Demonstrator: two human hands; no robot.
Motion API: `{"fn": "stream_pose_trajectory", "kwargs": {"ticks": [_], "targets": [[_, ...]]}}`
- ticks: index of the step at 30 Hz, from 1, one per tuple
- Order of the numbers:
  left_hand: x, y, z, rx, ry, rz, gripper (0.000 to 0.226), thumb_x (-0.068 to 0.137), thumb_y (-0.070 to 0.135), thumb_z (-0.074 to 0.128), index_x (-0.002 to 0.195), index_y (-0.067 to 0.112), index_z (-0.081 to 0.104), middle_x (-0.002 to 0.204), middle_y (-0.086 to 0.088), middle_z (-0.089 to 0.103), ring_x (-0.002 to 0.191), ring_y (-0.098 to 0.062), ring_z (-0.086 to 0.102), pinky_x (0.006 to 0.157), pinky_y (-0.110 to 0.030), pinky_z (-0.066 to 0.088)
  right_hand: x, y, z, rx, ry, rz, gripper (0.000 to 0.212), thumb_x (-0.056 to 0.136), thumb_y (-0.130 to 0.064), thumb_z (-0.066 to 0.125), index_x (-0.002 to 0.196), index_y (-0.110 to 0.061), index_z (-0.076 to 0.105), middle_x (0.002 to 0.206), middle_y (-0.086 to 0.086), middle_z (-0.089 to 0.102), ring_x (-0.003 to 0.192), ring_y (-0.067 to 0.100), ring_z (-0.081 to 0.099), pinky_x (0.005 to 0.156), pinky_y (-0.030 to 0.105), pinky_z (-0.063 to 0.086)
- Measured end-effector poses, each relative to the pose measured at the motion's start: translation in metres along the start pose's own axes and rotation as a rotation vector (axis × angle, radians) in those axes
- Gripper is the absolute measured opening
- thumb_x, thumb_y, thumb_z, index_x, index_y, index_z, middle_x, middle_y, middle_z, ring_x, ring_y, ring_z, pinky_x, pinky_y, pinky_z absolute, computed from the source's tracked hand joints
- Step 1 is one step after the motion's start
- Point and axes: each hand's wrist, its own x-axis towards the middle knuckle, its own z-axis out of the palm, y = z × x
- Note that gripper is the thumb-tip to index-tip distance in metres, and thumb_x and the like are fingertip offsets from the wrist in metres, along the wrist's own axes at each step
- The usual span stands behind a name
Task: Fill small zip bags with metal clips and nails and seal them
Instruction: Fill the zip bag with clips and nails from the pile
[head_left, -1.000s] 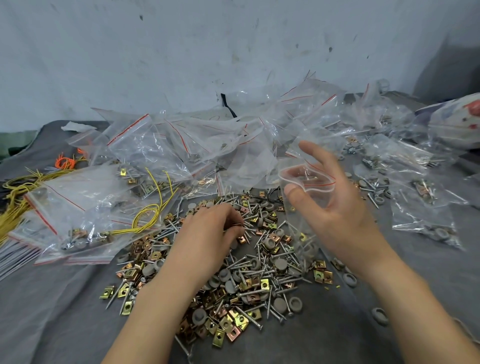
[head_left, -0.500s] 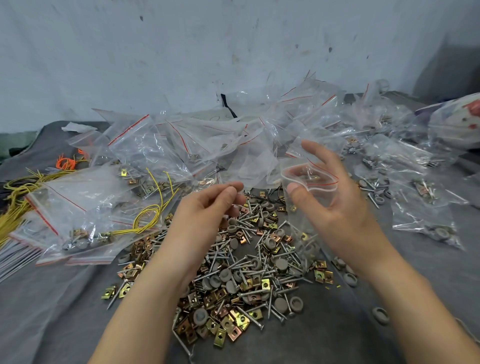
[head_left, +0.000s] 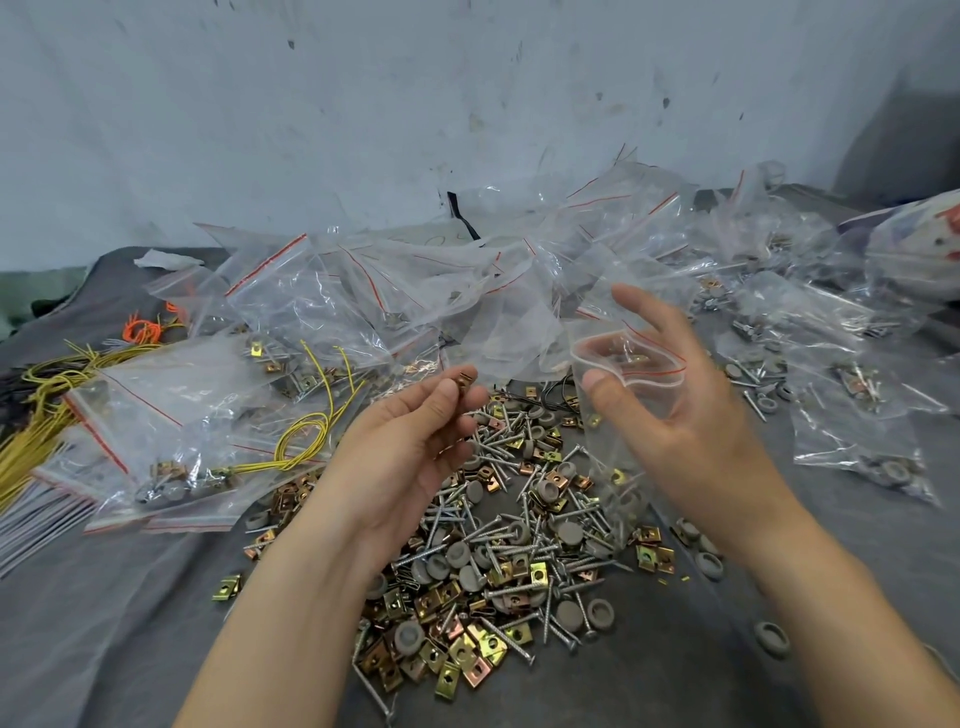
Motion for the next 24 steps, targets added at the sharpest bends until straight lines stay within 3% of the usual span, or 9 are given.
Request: {"fn": "stream_pose_trajectory", "kwargs": {"ticks": [4,8,15,24], "targets": [[-0.001,-0.001,-0.001,0.033,0.018,-0.011,0.021,0.091,0.010,0.058,0.107,0.015,0.071,0.095,0.000,0.075,0.068,-0.004,0.063,0.066,-0.019,0.052,0.000,0.001,0.000,-0.011,-0.013,0.005,0.051,0.094,-0.035,0.067,0.137,-0.051,0.044,0.114,-0.022,0.066,0.109,-0.007,0.060,0.084,0.001,0.041],[-0.001,0.000,0.001,0.042,0.026,-0.016,0.028,0.082,0.011,0.063,0.108,0.015,0.072,0.100,-0.001,0.076,0.068,-0.004,0.064,0.070,-0.023,0.050,0.000,0.001,0.001,-0.017,-0.006,0.006,0.052,0.090,-0.041,0.065,0.135,-0.054,0.044,0.114,-0.024,0.066,0.110,-0.007,0.060,0.083,0.001,0.040],[-0.001,0.001,0.003,0.043,0.026,-0.017,0.029,0.080,0.011,0.064,0.108,0.015,0.073,0.099,0.000,0.075,0.068,-0.004,0.065,0.065,-0.020,0.053,0.000,0.001,0.000,-0.008,-0.005,0.006,0.052,0.091,-0.039,0.066,0.136,-0.052,0.044,0.114,-0.024,0.066,0.109,-0.007,0.059,0.083,0.000,0.039],[-0.003,0.005,0.014,0.004,0.030,0.012,0.016,0.092,0.020,0.061,0.105,0.018,0.071,0.090,0.003,0.074,0.066,-0.006,0.064,0.062,-0.020,0.051,0.000,0.000,0.001,-0.022,-0.004,0.002,0.052,0.092,-0.036,0.067,0.137,-0.050,0.044,0.114,-0.025,0.066,0.109,-0.008,0.060,0.082,-0.001,0.039]]}}
